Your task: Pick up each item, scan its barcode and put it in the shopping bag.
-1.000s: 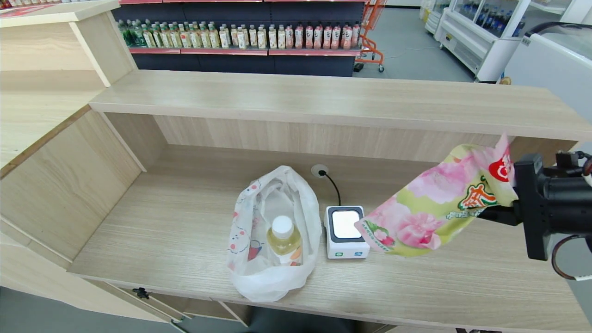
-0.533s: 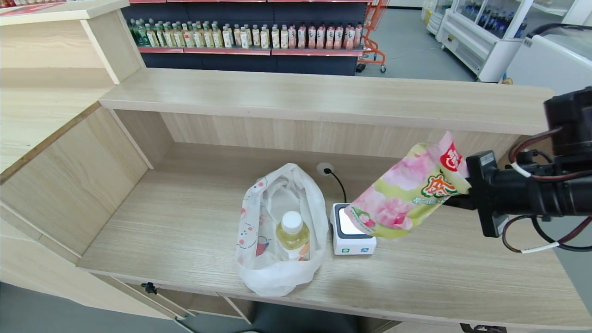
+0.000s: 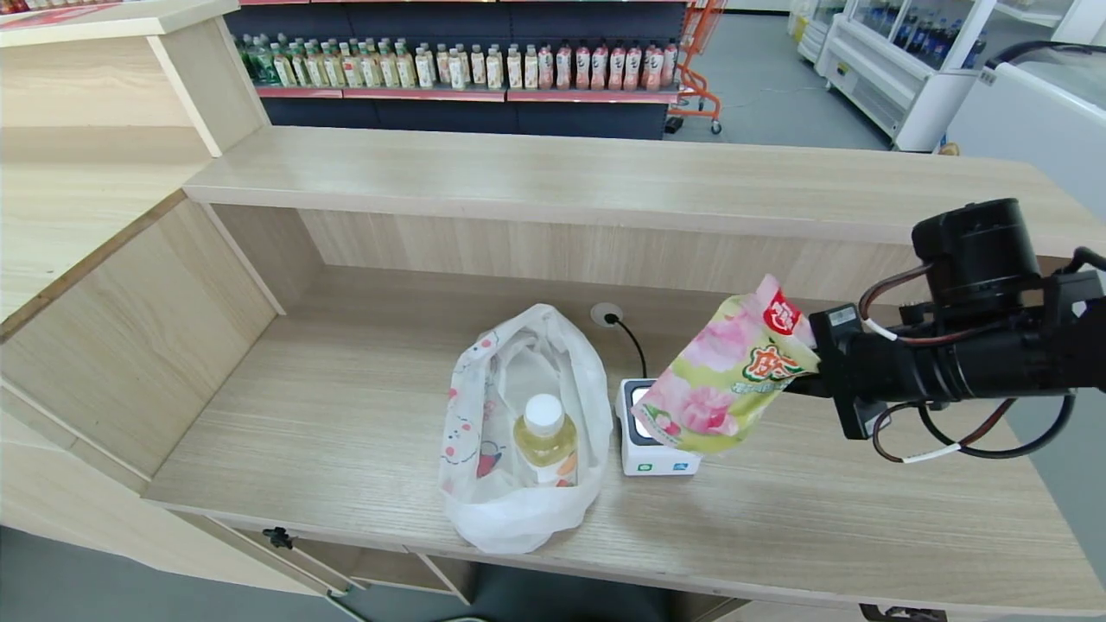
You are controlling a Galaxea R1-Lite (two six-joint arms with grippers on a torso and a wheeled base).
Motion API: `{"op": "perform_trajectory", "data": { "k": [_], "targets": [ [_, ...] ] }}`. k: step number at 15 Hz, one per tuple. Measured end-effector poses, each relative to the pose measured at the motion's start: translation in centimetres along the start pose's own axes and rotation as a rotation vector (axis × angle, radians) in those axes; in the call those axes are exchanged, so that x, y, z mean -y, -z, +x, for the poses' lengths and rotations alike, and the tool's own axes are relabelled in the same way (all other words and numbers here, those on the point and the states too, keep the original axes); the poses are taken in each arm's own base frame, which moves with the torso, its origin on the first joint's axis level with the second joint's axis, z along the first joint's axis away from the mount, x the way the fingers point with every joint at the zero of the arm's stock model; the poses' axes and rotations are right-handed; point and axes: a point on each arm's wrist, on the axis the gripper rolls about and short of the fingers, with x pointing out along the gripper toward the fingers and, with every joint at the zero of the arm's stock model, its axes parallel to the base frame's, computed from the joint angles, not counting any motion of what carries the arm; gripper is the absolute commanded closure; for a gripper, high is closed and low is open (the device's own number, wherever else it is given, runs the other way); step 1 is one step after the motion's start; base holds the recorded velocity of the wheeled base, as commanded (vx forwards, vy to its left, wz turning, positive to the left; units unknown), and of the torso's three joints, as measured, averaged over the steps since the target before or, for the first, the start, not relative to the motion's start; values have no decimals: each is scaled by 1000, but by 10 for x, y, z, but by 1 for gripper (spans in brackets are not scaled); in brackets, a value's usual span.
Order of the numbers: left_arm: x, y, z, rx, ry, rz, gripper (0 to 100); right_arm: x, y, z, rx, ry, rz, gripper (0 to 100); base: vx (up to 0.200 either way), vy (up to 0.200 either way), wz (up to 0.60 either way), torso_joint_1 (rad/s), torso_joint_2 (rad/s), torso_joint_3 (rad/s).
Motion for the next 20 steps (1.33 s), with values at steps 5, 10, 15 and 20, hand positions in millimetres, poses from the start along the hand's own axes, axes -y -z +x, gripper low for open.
{"op": "perform_trajectory", "data": {
  "k": [5,10,15,20],
  "targets": [
    [0,0,0,0,0,0,0,6,-5,22,-2,50,54,100,0,0,0,0,0,0],
    [0,0,0,0,1,1,0,-6,-4,34,-10,35,68,100,0,0,0,0,0,0],
    [0,0,0,0,0,0,0,-12,4,46,-21,35,53,100,0,0,0,0,0,0],
    [0,0,0,0,0,1,0,-12,7,58,-21,24,42,100,0,0,0,0,0,0]
  ]
}}
